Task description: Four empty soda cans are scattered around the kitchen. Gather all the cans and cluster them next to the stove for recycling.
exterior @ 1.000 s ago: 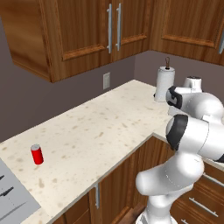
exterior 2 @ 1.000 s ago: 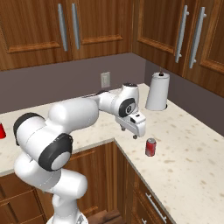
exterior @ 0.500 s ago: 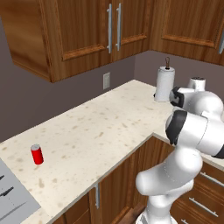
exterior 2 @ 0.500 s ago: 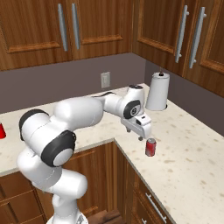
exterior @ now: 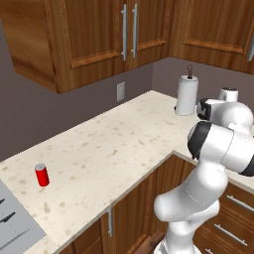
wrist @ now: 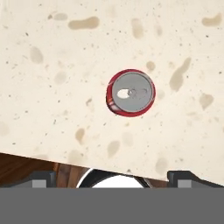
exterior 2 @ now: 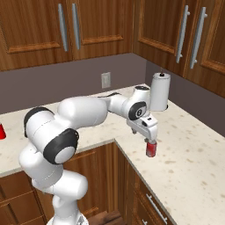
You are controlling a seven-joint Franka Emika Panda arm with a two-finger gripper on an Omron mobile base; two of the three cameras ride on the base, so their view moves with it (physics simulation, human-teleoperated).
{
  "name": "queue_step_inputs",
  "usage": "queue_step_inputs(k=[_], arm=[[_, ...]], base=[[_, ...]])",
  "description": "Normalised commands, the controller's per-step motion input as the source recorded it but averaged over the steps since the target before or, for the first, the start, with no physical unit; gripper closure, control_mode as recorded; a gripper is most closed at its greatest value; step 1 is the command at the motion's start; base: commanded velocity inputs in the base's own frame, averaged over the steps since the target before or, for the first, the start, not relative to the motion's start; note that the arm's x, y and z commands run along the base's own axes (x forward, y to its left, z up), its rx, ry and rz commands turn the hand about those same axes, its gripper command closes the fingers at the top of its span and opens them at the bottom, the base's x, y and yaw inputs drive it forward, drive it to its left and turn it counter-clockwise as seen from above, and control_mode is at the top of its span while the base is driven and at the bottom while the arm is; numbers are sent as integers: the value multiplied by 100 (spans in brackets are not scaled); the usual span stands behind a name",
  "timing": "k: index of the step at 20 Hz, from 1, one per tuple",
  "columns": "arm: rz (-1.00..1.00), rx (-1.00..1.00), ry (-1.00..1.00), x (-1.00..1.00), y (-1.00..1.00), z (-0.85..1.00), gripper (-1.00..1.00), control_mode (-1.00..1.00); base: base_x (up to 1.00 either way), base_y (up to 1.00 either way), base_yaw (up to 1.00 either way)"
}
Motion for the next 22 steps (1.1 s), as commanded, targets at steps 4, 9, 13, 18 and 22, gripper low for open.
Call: queue_step_inputs(k=[4,9,13,18,22], arm=[[-3,0,0,0,-26,0,-100,-100],[-1,0,0,0,-17,0,-100,-100],[0,0,0,0,-13,-2,-100,-100],[0,0,-1,1,-11,-9,-100,-100],[0,0,-1,0,-7,-11,-100,-100]], base=[[0,0,0],[0,0,0],[0,0,0],[0,0,0],[0,0,0]])
